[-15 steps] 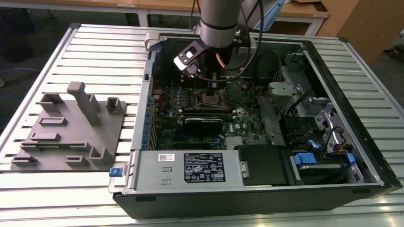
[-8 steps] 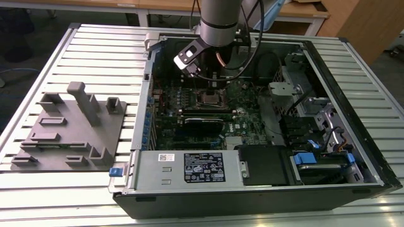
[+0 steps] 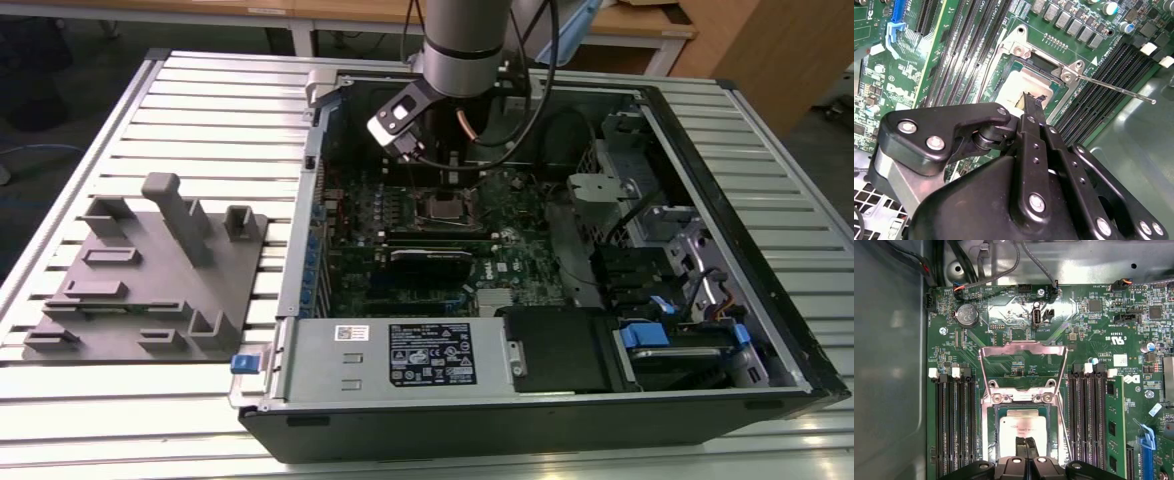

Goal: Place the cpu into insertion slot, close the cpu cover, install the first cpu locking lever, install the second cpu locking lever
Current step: 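Close the cpu cover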

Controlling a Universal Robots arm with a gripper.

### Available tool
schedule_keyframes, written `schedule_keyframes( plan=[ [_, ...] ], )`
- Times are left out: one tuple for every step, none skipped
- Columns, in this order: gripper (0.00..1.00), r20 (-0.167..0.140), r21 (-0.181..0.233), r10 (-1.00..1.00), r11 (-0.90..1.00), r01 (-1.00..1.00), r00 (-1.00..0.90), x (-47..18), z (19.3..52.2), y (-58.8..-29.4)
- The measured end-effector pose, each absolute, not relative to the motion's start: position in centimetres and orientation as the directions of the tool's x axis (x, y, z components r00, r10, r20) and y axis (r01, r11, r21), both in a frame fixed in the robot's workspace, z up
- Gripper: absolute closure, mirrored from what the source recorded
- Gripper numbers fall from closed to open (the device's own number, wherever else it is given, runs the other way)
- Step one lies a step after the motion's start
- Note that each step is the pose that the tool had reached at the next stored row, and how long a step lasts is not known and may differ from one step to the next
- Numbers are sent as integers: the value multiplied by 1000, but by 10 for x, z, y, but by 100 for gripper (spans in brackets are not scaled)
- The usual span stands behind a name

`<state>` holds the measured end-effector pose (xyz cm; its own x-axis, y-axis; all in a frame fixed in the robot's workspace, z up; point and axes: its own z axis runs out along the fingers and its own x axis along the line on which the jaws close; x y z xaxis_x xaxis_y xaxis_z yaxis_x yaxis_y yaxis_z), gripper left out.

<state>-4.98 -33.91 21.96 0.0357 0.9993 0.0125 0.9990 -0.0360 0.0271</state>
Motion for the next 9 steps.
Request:
schedule_keyframes(
  plan=[
    [90,12,27,999,-36,999,36,-50,220,-339],
    [90,12,27,999,-36,999,36,-50,220,-339],
    [90,12,27,999,-36,999,36,-50,220,-339],
    [90,12,27,999,-36,999,36,-50,220,-339],
    [90,12,27,999,-36,999,36,-50,220,-339],
    [90,12,27,999,-36,999,36,-50,220,-339],
    [90,12,27,999,-36,999,36,-50,220,-339],
    [90,12,27,999,-36,999,36,-50,220,-339],
    [90,12,27,999,-36,999,36,-50,220,-339]
  ],
)
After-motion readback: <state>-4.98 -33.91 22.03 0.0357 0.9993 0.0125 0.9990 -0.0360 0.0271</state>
